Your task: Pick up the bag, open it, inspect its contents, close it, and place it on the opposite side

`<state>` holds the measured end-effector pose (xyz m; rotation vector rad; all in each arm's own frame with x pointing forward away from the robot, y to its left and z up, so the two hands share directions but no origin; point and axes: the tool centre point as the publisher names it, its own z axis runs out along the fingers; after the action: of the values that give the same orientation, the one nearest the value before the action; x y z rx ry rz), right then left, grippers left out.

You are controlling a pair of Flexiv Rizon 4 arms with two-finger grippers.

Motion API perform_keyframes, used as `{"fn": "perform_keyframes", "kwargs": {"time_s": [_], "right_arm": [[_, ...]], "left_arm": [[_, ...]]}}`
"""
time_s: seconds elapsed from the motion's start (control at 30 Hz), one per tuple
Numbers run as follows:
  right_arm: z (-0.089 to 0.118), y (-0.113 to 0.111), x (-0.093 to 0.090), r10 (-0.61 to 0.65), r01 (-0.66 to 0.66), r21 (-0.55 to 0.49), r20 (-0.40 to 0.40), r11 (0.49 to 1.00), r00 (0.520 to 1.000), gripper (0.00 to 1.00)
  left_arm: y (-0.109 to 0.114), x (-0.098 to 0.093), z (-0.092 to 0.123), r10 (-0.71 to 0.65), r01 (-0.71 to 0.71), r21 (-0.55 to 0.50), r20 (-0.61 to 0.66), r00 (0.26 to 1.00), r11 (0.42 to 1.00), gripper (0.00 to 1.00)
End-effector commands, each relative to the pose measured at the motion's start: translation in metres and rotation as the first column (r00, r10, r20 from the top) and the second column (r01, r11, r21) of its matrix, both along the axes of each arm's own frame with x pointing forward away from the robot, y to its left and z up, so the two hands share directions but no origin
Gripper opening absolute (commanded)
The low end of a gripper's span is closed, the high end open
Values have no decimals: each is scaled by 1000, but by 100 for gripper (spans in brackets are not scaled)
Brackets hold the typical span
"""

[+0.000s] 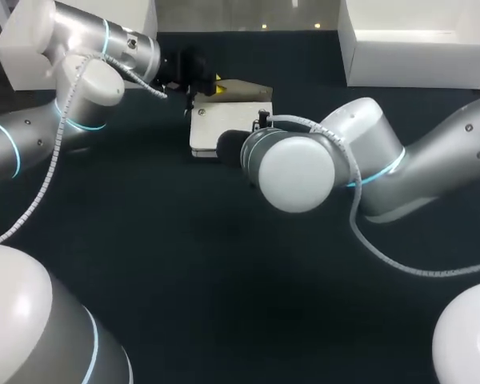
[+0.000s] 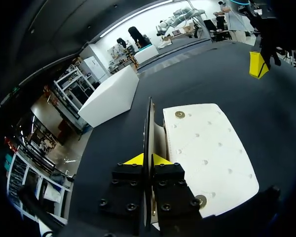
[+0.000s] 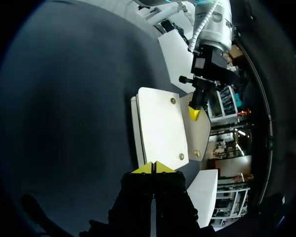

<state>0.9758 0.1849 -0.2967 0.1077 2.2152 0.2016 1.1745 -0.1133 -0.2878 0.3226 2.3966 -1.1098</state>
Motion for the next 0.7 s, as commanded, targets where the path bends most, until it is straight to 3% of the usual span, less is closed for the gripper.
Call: {"fn": "perform_keyframes", "kwargs": {"time_s": [0.03,0.27,0.4,0.47,0.53,0.7], "right_arm": [[-9,3,-2,12,-12,-1,4,1000,1000,0],[-27,8,-1,33,-33,-11,-36,999,999,0],[-37,8,0,30,-31,-10,-56,999,998,40],[-40,9,0,28,-29,-6,-61,1000,998,51],[-43,10,1,28,-28,-5,-62,1000,998,56],[-47,10,4,40,-40,-6,-41,999,998,52]], "left_arm": [[1,-2,-9,-36,36,-19,6,999,999,0],[6,-21,-19,-57,57,17,4,998,998,0],[8,-28,-20,-46,46,33,-8,999,998,0],[8,-31,-21,-30,31,40,-22,999,999,0],[7,-34,-22,-26,28,43,-27,999,999,0],[6,-41,-22,-29,31,50,-42,999,998,0]]}}
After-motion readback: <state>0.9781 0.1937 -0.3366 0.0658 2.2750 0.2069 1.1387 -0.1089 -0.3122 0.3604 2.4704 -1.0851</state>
